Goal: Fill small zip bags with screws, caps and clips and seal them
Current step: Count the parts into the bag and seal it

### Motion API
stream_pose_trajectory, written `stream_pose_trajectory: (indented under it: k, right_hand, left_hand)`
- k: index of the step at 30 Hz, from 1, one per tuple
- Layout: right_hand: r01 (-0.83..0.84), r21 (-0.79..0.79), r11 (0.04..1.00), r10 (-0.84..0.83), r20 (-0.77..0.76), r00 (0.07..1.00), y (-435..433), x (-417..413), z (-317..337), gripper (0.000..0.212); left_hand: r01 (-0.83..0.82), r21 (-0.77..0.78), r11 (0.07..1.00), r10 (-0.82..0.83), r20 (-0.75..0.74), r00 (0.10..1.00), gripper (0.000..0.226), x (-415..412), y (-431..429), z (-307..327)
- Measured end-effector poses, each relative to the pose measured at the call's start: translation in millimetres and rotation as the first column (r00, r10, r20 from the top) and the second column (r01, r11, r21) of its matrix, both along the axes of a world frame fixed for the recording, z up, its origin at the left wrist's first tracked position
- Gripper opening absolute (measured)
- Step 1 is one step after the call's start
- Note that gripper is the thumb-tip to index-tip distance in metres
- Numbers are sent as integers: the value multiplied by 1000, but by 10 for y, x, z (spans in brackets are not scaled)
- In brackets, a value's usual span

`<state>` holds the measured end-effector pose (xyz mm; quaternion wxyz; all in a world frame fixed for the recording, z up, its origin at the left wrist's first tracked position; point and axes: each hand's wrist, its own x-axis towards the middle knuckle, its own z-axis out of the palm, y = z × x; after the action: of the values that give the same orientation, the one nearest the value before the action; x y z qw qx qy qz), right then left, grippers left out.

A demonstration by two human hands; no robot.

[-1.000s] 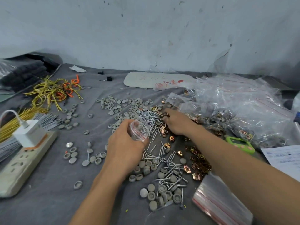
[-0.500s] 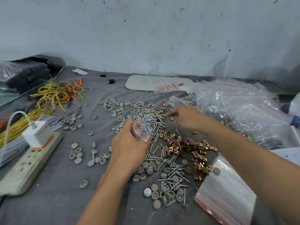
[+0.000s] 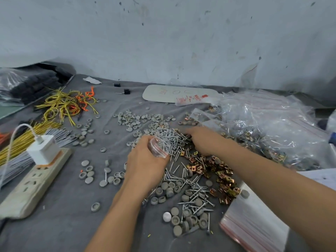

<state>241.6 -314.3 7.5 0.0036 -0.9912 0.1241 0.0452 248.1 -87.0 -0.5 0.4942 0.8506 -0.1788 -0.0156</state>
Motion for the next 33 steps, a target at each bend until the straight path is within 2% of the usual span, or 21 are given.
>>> stream_pose_trajectory:
  k: [2, 7, 12, 14, 17, 20, 23, 27, 30, 33]
  right_hand:
    - [37, 52, 998, -38, 11, 999, 30, -258, 54, 86]
    - [83, 47, 995, -82, -19, 996, 95, -732, 180, 43]
    - [154, 78, 985, -158, 37, 987, 155, -1066, 142, 20]
    - [241, 150, 959, -258, 109, 960, 158, -1172, 63, 20]
    - [291, 215, 932, -326, 151, 933, 170, -1297, -98, 37]
    - [355, 320, 878, -437, 235, 868, 189, -1372, -228, 18]
    - [386, 397, 832, -526, 346, 777, 220, -1384, -258, 13]
    - [267, 594, 759, -608, 499, 617, 275, -1377, -130, 11]
    - [192, 609, 770, -569, 519, 638, 333, -1459, -71, 12]
    - [317, 465, 827, -520, 417, 746, 259, -1554, -96, 16]
  left_hand:
    - [9, 5, 1000, -9, 1, 1000, 32, -47, -3, 15]
    - [49, 21, 999, -50, 18, 999, 29, -195, 12, 45]
    - [85, 58, 995, -87, 27, 996, 33, -288, -24, 52]
    - [121, 85, 989, -125, 40, 991, 37, -320, -60, 33]
    - [143, 111, 984, -151, 70, 986, 39, -326, -91, -3]
    - [148, 118, 982, -157, 68, 985, 36, -292, -86, -11]
    - [163, 121, 979, -174, 84, 981, 33, -282, -57, -10]
    - [173, 141, 975, -190, 114, 975, 32, -319, -44, -10]
    - [172, 168, 971, -195, 138, 971, 30, -364, -67, -25]
    - [174, 195, 965, -207, 161, 965, 28, -395, -76, -40]
